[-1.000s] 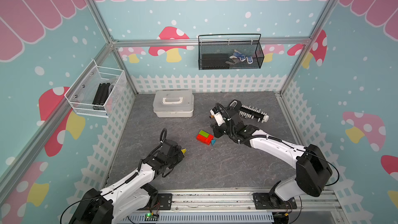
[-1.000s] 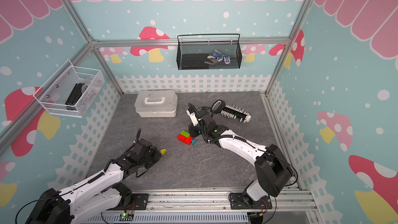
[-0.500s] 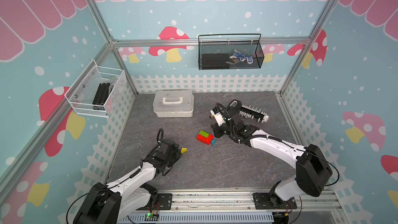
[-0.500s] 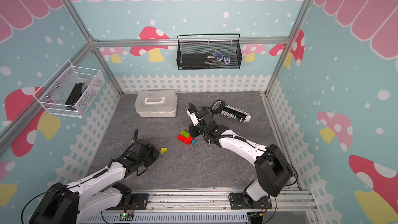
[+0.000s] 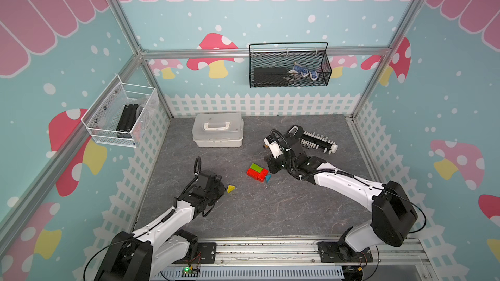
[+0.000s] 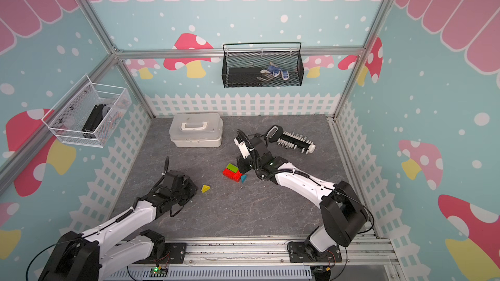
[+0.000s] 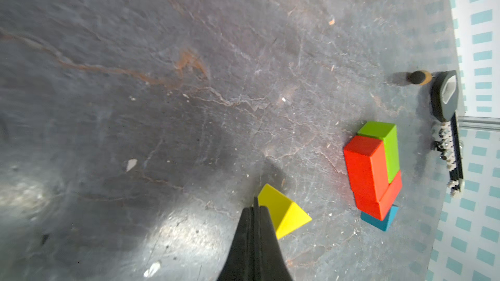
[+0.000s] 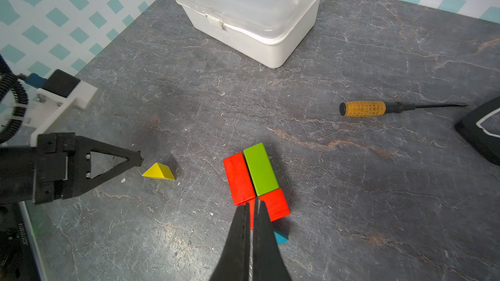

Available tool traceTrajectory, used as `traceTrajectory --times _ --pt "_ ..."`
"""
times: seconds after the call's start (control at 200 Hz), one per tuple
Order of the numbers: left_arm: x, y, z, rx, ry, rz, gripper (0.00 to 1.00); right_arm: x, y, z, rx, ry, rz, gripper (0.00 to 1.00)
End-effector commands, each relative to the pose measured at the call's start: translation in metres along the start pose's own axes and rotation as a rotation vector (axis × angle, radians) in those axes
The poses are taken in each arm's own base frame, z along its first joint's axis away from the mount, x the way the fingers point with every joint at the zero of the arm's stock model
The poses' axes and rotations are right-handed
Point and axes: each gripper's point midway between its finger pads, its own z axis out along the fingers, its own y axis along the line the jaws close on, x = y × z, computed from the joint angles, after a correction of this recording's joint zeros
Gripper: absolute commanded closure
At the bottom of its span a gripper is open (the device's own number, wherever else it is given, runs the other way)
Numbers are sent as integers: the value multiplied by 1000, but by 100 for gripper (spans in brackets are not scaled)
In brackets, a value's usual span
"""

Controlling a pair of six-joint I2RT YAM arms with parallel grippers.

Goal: Assemble a piece of candy with building blocks
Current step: Adjust the building block at the center of the board.

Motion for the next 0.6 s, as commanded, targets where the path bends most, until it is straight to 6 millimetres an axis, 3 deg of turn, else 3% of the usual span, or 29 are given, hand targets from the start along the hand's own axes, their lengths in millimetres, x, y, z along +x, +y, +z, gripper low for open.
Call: traceTrajectory --times 0.0,0.095,0.215,0.45,0.595 --pt "-3 22 -23 -102 -23 40 100 10 -3 0 3 30 15 100" --pt "8 34 -33 -107 1 40 100 12 -4 2 4 36 16 100" --pt "30 39 -29 -57 80 -3 100 12 -3 6 -2 42 15 100" --pt "48 11 -19 83 203 1 100 13 -4 9 -3 48 33 100" --pt "54 1 -7 83 260 36 100 15 -4 9 0 52 36 100"
